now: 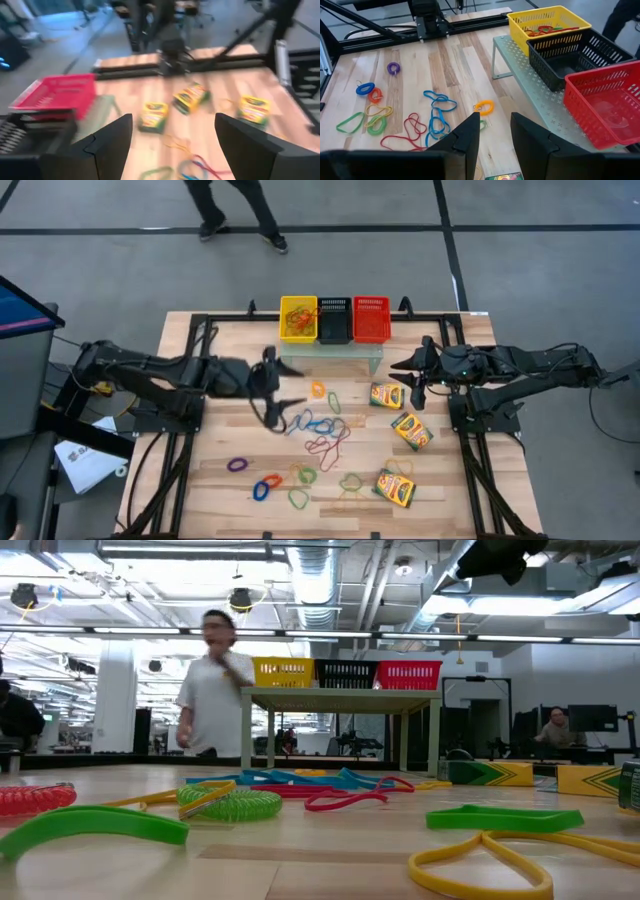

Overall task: Pick & Place Office Desk Supplies
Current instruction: Put the small blue rubber band into the yellow bin on the shelf

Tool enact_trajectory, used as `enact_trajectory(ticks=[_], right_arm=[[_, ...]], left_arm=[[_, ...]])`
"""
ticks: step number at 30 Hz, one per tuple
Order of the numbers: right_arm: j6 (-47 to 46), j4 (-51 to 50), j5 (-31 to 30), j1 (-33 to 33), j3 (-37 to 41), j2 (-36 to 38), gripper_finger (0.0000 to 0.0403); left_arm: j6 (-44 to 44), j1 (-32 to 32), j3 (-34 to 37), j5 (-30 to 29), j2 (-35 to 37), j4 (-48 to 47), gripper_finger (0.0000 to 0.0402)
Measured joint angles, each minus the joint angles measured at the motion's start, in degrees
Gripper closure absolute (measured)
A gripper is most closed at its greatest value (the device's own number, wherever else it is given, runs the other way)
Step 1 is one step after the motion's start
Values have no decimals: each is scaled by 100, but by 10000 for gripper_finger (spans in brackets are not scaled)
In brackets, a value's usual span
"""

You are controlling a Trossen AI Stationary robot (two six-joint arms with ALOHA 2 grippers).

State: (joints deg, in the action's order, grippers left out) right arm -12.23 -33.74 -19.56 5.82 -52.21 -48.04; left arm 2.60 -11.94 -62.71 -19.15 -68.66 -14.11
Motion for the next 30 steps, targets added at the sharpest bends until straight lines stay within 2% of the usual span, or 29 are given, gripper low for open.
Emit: enact_trajectory(ticks=[9, 21, 27, 30], right_arm=[[17, -6, 1, 2, 0, -1, 295], [17, -10, 1, 4, 0, 1, 295], [17, -10, 1, 15, 0, 0, 295], [13, -12, 1, 15, 0, -1, 295]], left_arm=[[-804, -690, 1035, -4, -2, 723, 124], [-1475, -990, 3232, -14, -7, 3851, 124], [-1548, -997, 3537, -429, -229, 3880, 124], [-1547, -994, 3529, -446, -532, 3920, 124]])
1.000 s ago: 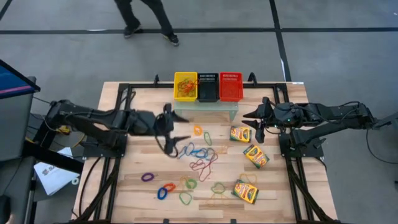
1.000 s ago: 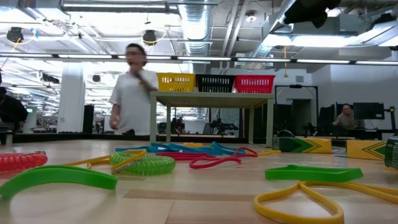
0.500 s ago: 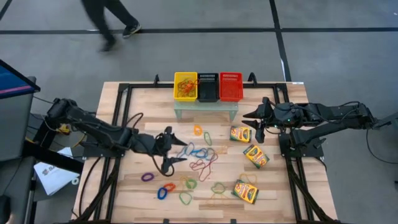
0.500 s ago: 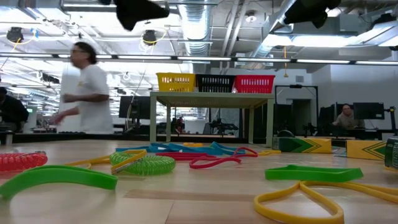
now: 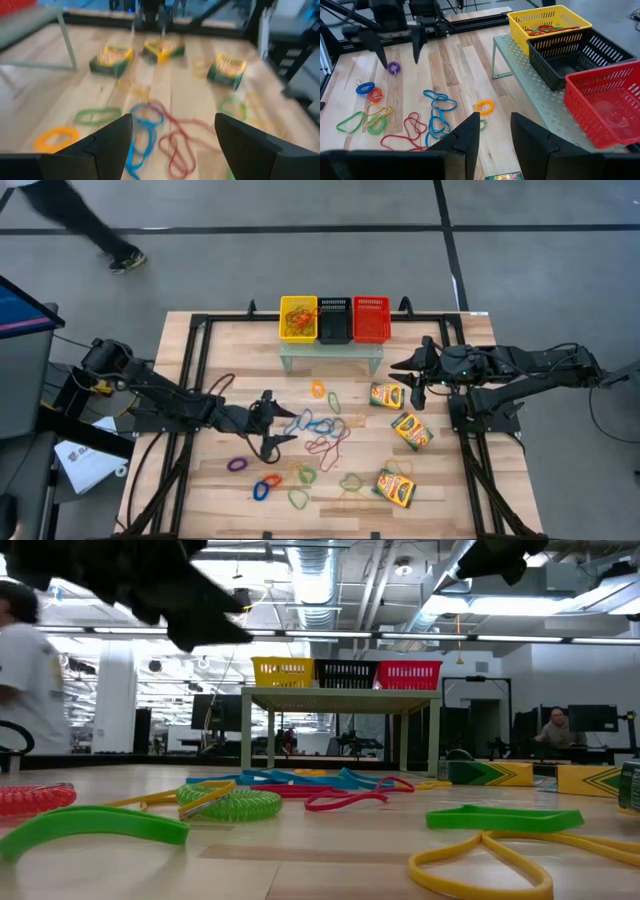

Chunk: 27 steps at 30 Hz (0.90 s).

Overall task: Pick & Place Office Desk Supplies
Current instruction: Put the small blue rubber band into the yellow bin on the shelf

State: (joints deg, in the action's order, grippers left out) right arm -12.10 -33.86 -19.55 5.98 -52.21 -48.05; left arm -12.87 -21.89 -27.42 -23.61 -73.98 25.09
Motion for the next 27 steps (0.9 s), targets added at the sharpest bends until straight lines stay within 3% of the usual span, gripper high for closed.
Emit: enact_trajectory(ticks=[6, 13, 21, 27], right_arm=[[-144, 2, 2, 0, 0, 0, 295], [-146, 2, 2, 0, 0, 0, 295], [-146, 3, 2, 0, 0, 0, 295], [-111, -3, 4, 0, 0, 0, 295]], left_arm=[[-349, 17, -4, 13, -615, -9, 124], [-268, 63, -374, 49, -795, -119, 109], [-262, 705, -1436, 51, -795, -2057, 112], [-210, 1179, -1663, 411, -846, -2368, 112]])
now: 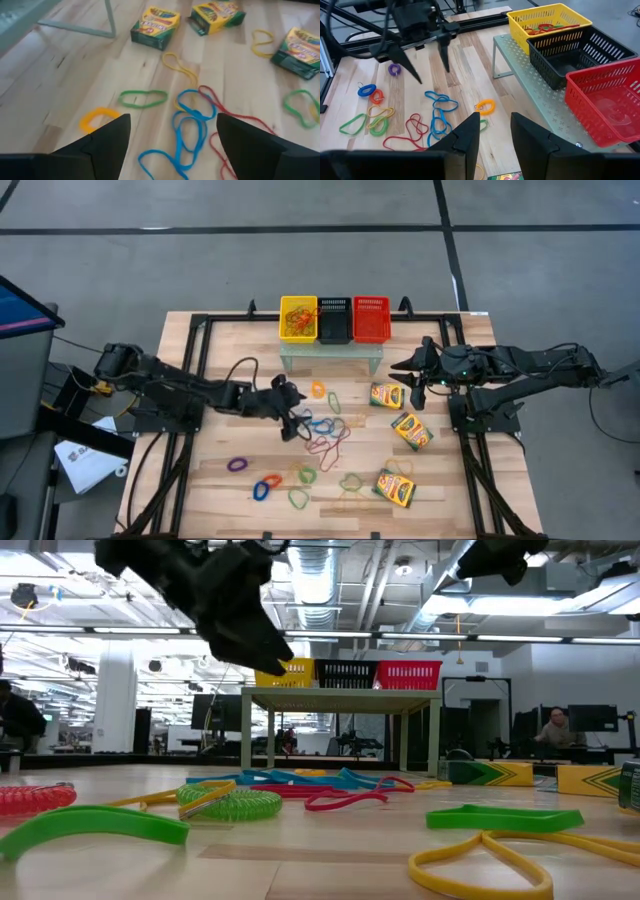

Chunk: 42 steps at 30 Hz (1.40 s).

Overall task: Pick & Place Office Desk Supplies
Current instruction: Put the small blue rubber band into the yellow bin on the shelf

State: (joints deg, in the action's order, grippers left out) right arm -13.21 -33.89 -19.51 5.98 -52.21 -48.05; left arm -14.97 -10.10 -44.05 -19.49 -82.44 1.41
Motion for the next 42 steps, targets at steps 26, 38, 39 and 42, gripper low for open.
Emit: enact_trajectory(ticks=[26, 38, 39, 42], right_arm=[[12, -239, 15, 0, 0, -2, 295], [16, -240, 15, 0, 0, -2, 295], [17, -249, 15, 0, 0, -2, 295], [15, -261, 15, 0, 0, -2, 295]], left_arm=[[97, 470, 2, 530, -1361, -198, 156], [304, 617, 5, 694, -1738, -45, 169], [299, 605, -4, 693, -1830, 17, 168], [153, 592, -14, 549, -2043, 119, 170]])
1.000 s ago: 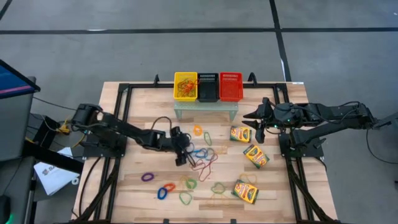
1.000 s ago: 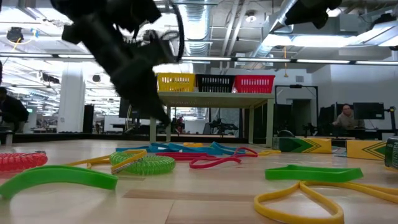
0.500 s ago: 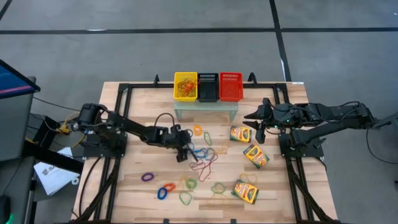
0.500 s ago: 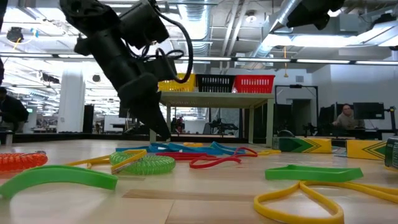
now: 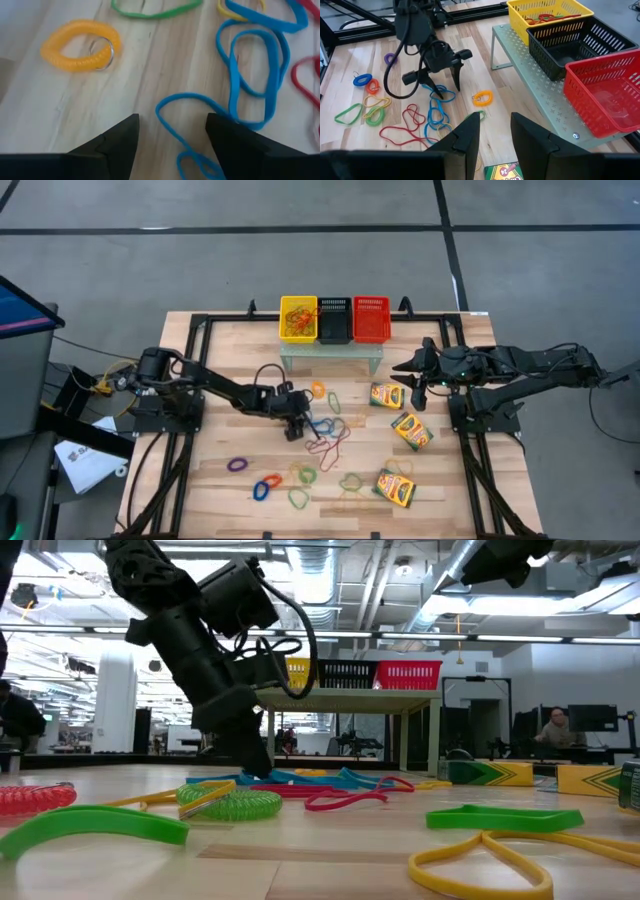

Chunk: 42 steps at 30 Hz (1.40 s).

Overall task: Pick & Place Office Desk Supplies
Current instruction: Put the small blue rubber band into the yellow bin on the shelf

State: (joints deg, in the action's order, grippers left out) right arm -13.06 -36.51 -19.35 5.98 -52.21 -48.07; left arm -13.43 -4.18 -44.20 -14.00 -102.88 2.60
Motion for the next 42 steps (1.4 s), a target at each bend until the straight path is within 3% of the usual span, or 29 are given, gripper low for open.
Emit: enact_trajectory(ticks=[4, 10, 12, 18, 26, 33, 42], right_arm=[[0, 2, 0, 0, 0, 0, 295], [0, 2, 0, 0, 0, 0, 295], [0, 3, 0, 0, 0, 0, 295], [0, 4, 0, 0, 0, 0, 295], [15, 4, 0, 0, 0, 0, 295], [15, -30, 0, -2, 0, 2, 295], [15, -87, -1, 0, 0, 2, 295]], left_arm=[[-127, 41, 1, 6, 51, 32, 211], [-161, 105, 19, -74, 210, -80, 360], [-164, 148, 19, -65, 213, -93, 389], [-153, 201, 4, -104, 475, 2, 399], [604, 310, -503, -372, 1629, 12, 400], [1441, 920, -1200, -405, 2367, -303, 401], [2065, 1966, -1738, -407, 2483, -516, 401]])
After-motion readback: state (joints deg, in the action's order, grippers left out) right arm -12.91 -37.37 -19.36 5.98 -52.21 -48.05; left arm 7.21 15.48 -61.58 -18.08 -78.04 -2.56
